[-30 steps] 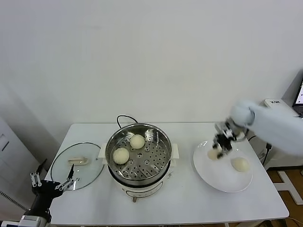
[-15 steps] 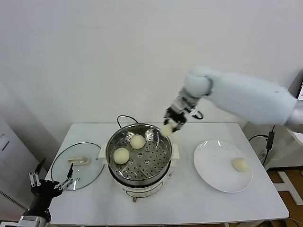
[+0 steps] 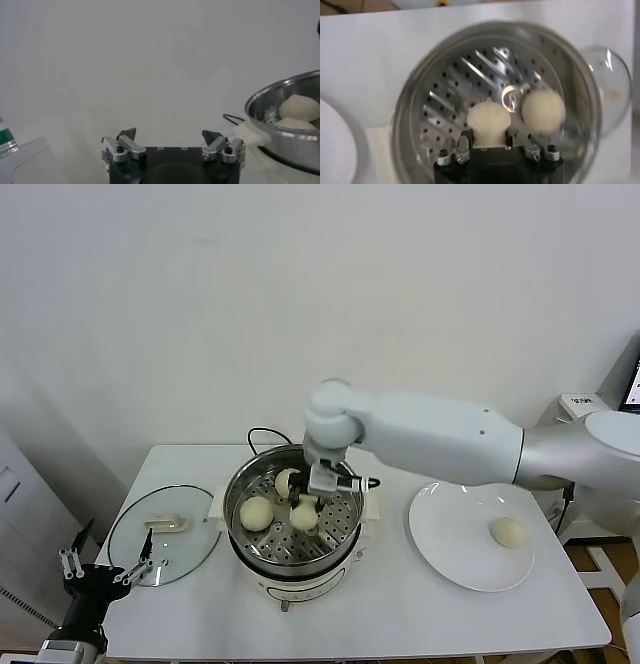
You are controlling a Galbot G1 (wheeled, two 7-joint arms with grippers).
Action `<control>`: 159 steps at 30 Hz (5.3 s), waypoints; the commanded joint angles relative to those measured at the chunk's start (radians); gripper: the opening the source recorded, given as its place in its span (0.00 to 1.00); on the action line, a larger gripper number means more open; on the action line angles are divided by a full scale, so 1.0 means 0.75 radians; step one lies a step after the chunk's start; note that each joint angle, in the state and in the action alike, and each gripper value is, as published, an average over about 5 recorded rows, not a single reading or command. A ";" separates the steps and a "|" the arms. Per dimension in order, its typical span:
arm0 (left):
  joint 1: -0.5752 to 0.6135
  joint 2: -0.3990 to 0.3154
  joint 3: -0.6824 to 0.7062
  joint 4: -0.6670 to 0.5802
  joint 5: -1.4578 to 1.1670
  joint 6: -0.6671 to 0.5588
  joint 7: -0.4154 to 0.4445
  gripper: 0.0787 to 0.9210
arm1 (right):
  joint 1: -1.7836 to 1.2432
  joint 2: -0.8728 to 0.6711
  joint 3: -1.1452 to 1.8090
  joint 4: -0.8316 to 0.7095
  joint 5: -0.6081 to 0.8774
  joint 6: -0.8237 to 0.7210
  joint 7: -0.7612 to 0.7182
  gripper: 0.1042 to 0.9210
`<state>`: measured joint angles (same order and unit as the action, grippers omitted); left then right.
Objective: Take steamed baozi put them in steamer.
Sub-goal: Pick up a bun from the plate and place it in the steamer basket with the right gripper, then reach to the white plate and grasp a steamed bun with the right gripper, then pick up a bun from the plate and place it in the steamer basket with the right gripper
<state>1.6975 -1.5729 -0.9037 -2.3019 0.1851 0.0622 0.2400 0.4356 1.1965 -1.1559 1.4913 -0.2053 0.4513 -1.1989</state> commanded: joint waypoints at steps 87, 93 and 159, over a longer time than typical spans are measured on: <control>0.019 0.045 0.006 0.005 0.014 0.001 -0.005 0.88 | -0.508 -0.684 0.373 -0.783 0.099 -0.607 0.074 0.57; 0.013 0.041 0.006 0.011 0.014 0.001 -0.005 0.88 | -0.160 -0.674 0.078 -0.613 0.424 -0.640 0.059 0.38; -0.035 0.042 0.014 0.040 -0.010 0.000 -0.008 0.88 | 0.247 -0.182 -0.178 -0.286 1.345 -1.269 0.405 0.87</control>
<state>1.6724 -1.5435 -0.8936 -2.2708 0.1795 0.0616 0.2353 0.5942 1.0873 -1.3847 1.3069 0.7139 -0.5158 -0.9036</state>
